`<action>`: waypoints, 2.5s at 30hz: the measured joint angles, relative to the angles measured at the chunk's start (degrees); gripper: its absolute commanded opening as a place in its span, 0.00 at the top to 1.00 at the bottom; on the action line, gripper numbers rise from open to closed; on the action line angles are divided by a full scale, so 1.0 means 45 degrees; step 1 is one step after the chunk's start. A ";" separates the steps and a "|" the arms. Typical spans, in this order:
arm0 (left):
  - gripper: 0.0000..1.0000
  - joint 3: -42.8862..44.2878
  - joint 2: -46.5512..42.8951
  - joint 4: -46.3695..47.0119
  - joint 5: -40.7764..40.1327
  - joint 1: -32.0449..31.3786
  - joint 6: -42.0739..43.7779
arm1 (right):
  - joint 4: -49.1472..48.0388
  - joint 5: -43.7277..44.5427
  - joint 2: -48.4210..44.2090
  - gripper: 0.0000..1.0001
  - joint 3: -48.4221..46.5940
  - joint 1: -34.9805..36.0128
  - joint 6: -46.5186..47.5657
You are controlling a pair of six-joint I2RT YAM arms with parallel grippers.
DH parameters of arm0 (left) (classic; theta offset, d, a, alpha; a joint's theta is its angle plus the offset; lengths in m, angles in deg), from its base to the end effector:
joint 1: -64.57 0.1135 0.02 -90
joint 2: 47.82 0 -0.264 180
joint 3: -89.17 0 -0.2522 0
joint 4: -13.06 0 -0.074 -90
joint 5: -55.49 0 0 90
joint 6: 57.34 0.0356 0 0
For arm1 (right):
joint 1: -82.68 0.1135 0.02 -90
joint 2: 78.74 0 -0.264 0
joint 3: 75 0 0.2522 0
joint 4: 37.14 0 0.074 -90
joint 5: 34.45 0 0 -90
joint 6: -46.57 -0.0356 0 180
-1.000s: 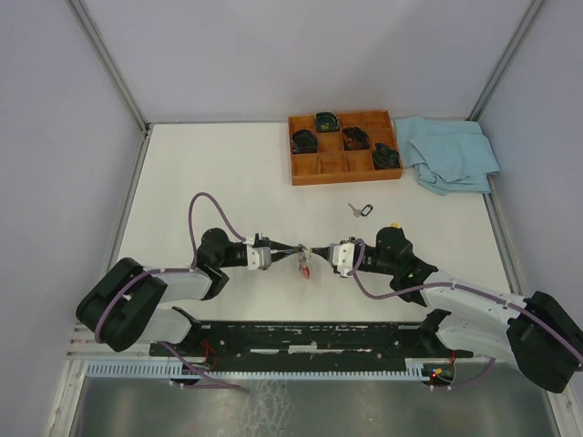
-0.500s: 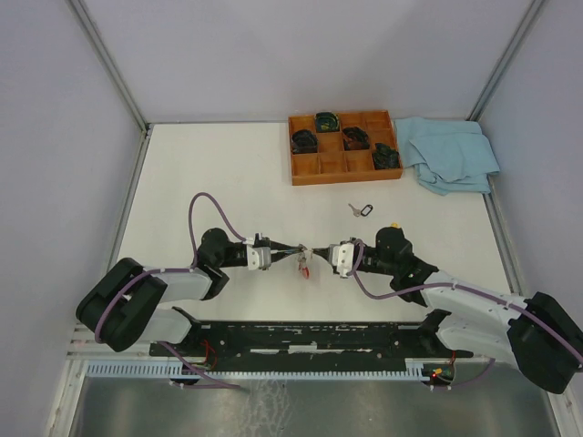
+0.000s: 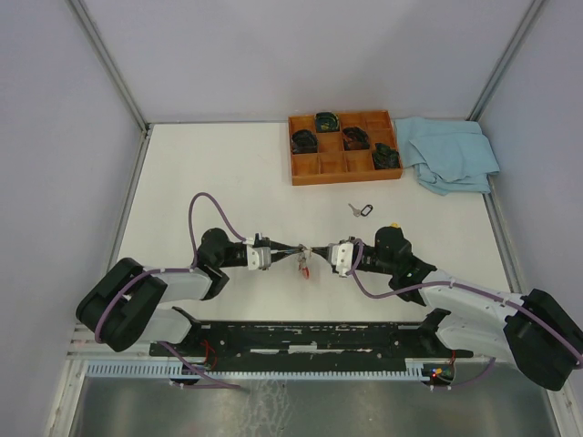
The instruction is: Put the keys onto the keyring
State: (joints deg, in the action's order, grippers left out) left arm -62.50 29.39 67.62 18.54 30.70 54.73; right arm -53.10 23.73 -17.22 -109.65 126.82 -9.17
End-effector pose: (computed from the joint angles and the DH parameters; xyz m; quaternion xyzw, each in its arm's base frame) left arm 0.1688 -0.1475 0.1904 0.5740 0.3751 -0.3663 0.6289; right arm 0.1458 0.1677 0.2118 -0.6040 0.4644 0.2633 0.5918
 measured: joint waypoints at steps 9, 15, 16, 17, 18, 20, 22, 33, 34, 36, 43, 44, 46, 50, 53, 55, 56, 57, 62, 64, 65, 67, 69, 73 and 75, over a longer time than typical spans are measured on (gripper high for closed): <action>0.97 0.0000 0.0000 0.0000 0.0000 0.0000 0.0000 | -0.0058 -0.0005 0.0000 0.99 0.0000 0.0000 -0.0039; 0.97 0.0000 0.0000 0.0000 0.0005 0.0000 0.0000 | -0.0073 -0.0005 0.0015 0.99 0.0000 0.0000 -0.0049; 0.97 0.0000 0.0000 0.0000 0.0005 0.0000 0.0000 | -0.0087 -0.0010 0.0015 0.99 0.0000 0.0000 -0.0053; 0.97 0.0000 0.0000 0.0000 0.0005 -0.0005 0.0000 | -0.0107 -0.0010 0.0015 0.99 0.0000 0.0000 -0.0078; 0.97 0.0000 0.0000 0.0000 0.0000 0.0000 0.0000 | -0.0131 -0.0010 0.0015 0.99 0.0000 0.0000 -0.0092; 0.97 0.0000 0.0000 0.0000 0.0000 0.0000 0.0000 | -0.0170 -0.0015 0.0019 0.99 -0.0005 0.0000 -0.0112; 0.97 0.0000 0.0000 0.0000 0.0005 0.0000 0.0000 | -0.0233 -0.0019 0.0039 0.99 -0.0005 0.0000 -0.0136; 0.97 0.0000 0.0000 0.0000 0.0005 0.0000 0.0000 | -0.0350 -0.0126 0.0092 0.99 -0.0073 0.0000 -0.0277; 0.97 0.0000 0.0000 0.0000 0.0000 0.0000 0.0000 | -0.0345 -0.0121 0.0092 0.99 -0.0068 0.0000 -0.0277; 0.97 0.0000 0.0000 0.0000 0.0000 0.0000 0.0000 | -0.0291 -0.0083 0.0068 0.99 -0.0068 0.0000 -0.0267; 0.97 0.0000 0.0000 0.0000 0.0000 0.0000 0.0000 | 0.0165 0.0136 -0.0350 0.99 -0.0068 0.0000 -0.0199; 0.97 0.0000 0.0000 0.0000 0.0000 0.0000 0.0000 | 0.0170 0.0141 -0.0350 0.99 -0.0068 0.0000 -0.0194; 0.97 0.0000 0.0000 0.0000 0.0000 0.0000 0.0000 | 0.0243 0.0141 -0.0350 0.99 -0.0068 0.0000 -0.0180; 0.97 0.0000 0.0000 0.0000 0.0000 0.0000 0.0000 | 0.0277 0.0131 -0.0350 0.99 -0.0068 0.0000 -0.0180; 0.97 0.0000 0.0000 0.0000 0.0000 0.0000 0.0000 | 0.0350 0.0126 -0.0345 0.99 -0.0068 0.0000 -0.0175; 0.97 0.0000 0.0000 0.0000 0.0000 0.0000 0.0000 | 0.0350 0.0126 -0.0340 0.99 -0.0068 0.0000 -0.0175; 0.97 0.0000 0.0000 0.0000 0.0000 -0.0005 0.0000 | 0.0345 0.0126 -0.0335 0.99 -0.0068 0.0000 -0.0175; 0.97 0.0000 0.0000 0.0000 0.0000 0.0000 0.0000 | 0.0345 0.0121 -0.0321 0.99 -0.0068 0.0000 -0.0175; 0.97 0.0000 0.0000 0.0000 0.0000 0.0000 0.0000 | 0.0330 0.0078 -0.0199 0.99 -0.0068 0.0000 -0.0180; 0.97 0.0000 0.0000 0.0000 0.0000 -0.0005 0.0000 | 0.0330 0.0068 -0.0146 0.99 -0.0068 0.0000 -0.0185; 0.97 0.0000 0.0000 0.0000 0.0000 -0.0005 0.0000 | 0.0330 0.0063 -0.0131 0.99 -0.0068 0.0000 -0.0185; 0.97 0.0000 0.0000 0.0000 0.0000 0.0000 0.0000 | 0.0325 0.0044 -0.0131 0.99 -0.0068 0.0000 -0.0185; 0.97 0.0000 0.0000 0.0000 0.0000 0.0000 0.0000 | 0.0321 0.0034 -0.0131 0.99 -0.0068 0.0000 -0.0185; 0.97 0.0000 0.0000 0.0000 0.0000 0.0000 0.0000 | 0.0228 0.0029 -0.0126 0.99 -0.0068 0.0000 -0.0185; 0.97 0.0000 0.0000 0.0000 0.0000 -0.0005 0.0000 | 0.0194 0.0019 -0.0126 0.99 -0.0068 0.0000 -0.0185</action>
State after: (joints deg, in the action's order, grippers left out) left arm -62.50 29.39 67.62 18.54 30.68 54.73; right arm -52.22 23.82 -17.79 -109.96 126.82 -10.00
